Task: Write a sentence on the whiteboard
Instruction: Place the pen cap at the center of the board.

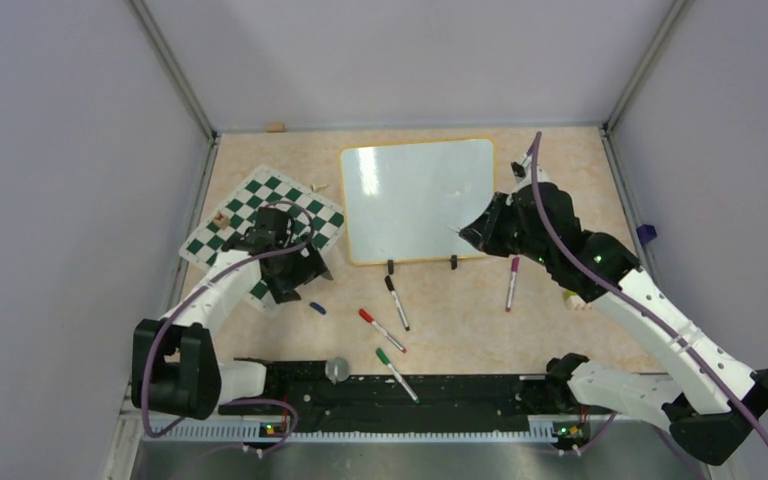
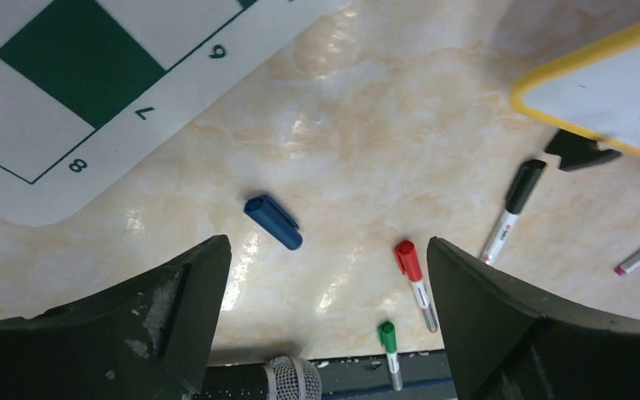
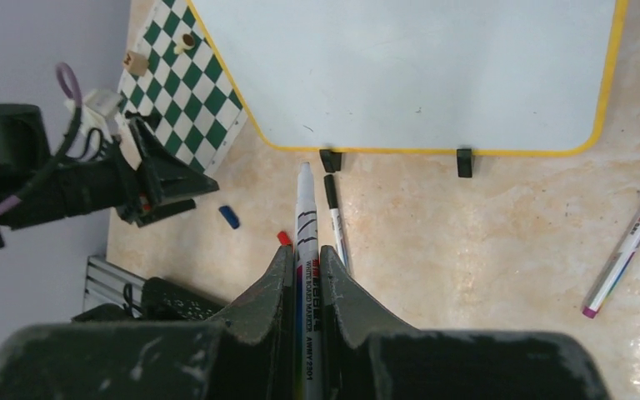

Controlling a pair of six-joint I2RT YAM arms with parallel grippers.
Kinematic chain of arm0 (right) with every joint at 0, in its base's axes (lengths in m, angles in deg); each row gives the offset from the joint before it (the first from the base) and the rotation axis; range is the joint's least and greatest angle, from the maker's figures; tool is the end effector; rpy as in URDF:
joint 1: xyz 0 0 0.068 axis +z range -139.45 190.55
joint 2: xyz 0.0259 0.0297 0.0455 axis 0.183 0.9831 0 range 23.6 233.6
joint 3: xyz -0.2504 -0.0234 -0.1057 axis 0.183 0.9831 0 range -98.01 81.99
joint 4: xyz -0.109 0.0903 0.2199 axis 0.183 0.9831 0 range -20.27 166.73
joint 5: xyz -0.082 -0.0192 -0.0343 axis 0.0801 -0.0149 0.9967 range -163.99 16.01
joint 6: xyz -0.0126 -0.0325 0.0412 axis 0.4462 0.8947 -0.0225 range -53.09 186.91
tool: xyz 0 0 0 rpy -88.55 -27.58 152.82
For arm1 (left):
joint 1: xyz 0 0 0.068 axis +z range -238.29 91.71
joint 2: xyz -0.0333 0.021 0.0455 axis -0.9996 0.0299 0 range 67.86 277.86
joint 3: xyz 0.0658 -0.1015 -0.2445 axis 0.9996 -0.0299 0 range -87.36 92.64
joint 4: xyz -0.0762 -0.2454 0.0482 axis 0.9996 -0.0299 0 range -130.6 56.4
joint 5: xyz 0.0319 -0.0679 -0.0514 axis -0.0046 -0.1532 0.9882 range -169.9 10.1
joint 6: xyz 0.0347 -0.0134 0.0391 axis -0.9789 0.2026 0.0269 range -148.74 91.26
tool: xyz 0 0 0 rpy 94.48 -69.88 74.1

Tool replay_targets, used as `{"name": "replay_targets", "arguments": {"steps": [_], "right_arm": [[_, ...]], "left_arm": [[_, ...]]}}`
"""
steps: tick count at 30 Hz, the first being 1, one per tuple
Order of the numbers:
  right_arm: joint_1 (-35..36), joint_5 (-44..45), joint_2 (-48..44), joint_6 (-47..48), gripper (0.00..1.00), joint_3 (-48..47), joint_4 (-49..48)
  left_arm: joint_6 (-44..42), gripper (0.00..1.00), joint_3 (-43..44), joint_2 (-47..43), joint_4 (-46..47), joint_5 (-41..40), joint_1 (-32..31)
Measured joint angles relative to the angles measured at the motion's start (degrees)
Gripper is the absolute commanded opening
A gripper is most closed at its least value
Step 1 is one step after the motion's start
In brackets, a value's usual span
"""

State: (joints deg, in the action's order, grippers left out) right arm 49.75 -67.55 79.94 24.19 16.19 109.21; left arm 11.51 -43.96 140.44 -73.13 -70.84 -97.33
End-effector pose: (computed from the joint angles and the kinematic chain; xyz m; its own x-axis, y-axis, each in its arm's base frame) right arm 0.1577 0.1235 0.3779 -0.6598 0.3317 -0.6742 -0.1433 0.8253 0.5462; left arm 0.2201 -0.0407 0.1966 -0.8391 -0.5126 -0.1822 -0.4330 0.8321 -0.3466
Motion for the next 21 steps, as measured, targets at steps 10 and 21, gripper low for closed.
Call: {"name": "replay_targets", "arguments": {"steps": [10, 21], "right_arm": [[0.0, -5.4, 2.67, 10.73, 0.0, -2.14, 2.58], [0.0, -7.98, 0.0, 13.2, 0.0, -2.14, 7.67]], "left_arm": [[-7.93, 0.94, 8.74, -0.61, -7.21, 2.23, 0.0], [-12.72, 0.99, -3.28, -33.07, 6.62, 1.62, -0.02]]}}
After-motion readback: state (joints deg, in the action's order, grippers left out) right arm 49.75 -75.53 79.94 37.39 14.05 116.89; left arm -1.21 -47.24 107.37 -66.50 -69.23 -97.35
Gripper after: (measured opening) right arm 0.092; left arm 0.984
